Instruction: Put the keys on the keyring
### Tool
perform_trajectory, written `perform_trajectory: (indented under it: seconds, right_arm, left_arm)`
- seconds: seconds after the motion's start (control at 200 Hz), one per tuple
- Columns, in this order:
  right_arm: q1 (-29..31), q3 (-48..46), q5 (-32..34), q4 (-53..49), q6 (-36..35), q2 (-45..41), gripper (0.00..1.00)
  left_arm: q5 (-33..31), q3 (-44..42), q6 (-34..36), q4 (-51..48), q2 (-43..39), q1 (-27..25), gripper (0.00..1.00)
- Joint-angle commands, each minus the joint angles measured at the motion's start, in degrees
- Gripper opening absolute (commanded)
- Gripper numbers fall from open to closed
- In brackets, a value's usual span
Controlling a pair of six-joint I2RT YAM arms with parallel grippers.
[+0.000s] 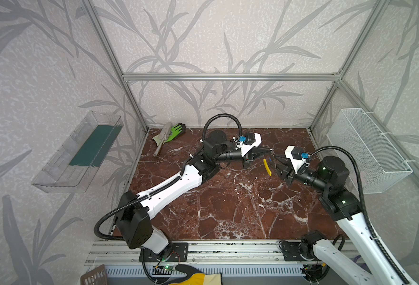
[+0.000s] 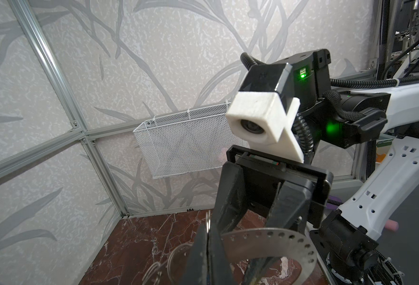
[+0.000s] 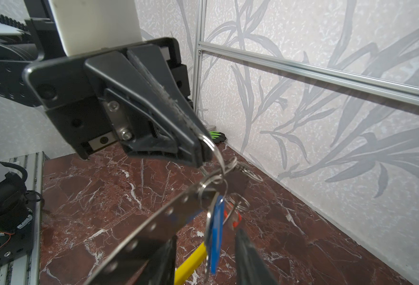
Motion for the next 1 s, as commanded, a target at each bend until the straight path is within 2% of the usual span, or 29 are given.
perform_trajectory:
  seconds: [0.0,0.195,0.34,0.455,0.685,0.775,1.0]
  right_arm:
    - [-0.03,-0.49,-0.79,3.87,1.12,0.26,0.39]
    - [0.01,-0.65,-1.14,3.85,0.48,1.17,0.3]
    - [0.01,-0.38,-0.21,2.59,-0.53,1.04,0.15]
    - [0.01,0.02,1.95,0.15,-2.4,-0.33,0.09]
    - [0.02,4.73,6.15,-11.13,-9.14,-1.05,0.03]
    - [0.01,6.17,5.52,-12.98,-10.27,-0.4,0.0]
    - [0.58,8.09,3.72,-15.35,-11.92,1.06,0.0]
  left_arm:
    - [1.42,-0.04,-1.37,2.61,-0.72,-0.2,0.0]
    - [2.01,0.54,-1.73,2.88,-0.25,-0.17,0.0]
    - [2.09,0.65,-1.5,2.4,-0.25,-0.13,0.0]
    - [1.78,0.63,0.72,-0.38,-0.76,-0.14,0.0]
    - [0.91,1.29,7.45,-9.6,-1.82,0.05,0.0]
    - [0.73,1.29,8.55,-10.82,-1.96,-0.1,0.0]
    - [1.0,0.89,8.64,-10.83,-2.06,-0.43,0.0]
